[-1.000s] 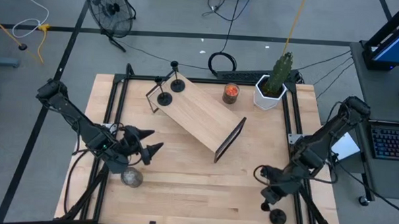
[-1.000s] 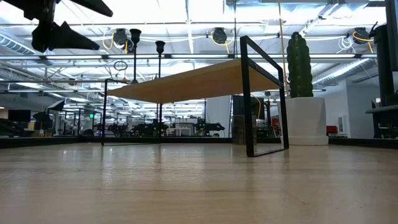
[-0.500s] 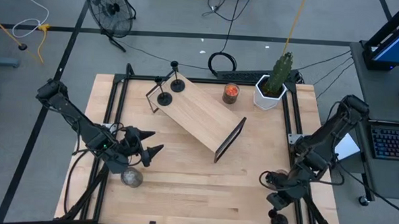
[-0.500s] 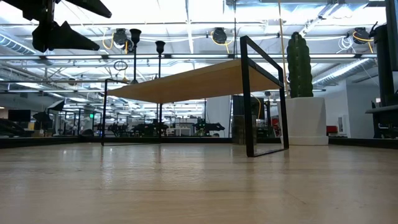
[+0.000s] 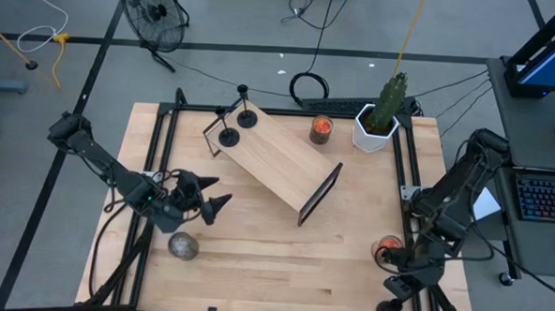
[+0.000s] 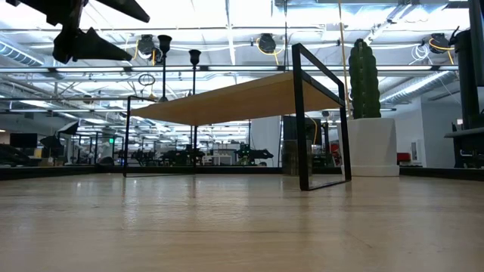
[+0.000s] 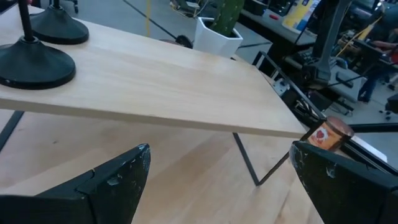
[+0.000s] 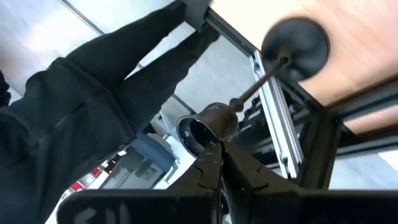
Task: Pick & Place candle stick holders
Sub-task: Put the black candle holder on the shelf
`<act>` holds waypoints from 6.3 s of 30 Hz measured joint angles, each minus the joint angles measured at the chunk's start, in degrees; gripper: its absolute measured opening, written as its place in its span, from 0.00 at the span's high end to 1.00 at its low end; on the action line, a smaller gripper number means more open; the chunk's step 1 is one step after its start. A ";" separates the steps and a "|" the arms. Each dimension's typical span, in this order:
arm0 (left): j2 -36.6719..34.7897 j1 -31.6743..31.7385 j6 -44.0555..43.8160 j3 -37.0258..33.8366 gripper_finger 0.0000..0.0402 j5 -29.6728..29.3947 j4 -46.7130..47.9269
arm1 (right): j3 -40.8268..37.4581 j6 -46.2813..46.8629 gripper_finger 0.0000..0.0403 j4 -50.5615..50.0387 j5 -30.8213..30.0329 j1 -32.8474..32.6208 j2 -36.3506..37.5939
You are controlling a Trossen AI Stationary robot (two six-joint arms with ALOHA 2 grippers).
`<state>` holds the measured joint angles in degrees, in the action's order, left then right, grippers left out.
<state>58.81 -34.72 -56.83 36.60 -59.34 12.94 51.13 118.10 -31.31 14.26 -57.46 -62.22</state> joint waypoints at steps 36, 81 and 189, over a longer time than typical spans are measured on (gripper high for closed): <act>0.00 2.03 1.63 0.00 0.02 2.50 -0.17 | -0.20 6.76 0.79 0.70 0.56 -1.91 -0.13; 0.02 2.03 1.07 0.00 0.02 2.39 -8.13 | 6.14 -31.39 0.98 9.95 -15.96 19.57 0.43; 47.16 24.59 43.55 62.75 0.02 14.36 7.92 | 37.51 -122.71 0.98 -12.69 8.33 68.29 -17.91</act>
<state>105.96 -10.13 -13.28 99.35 -44.98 20.86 88.64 -4.60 -44.00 22.59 10.83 -80.13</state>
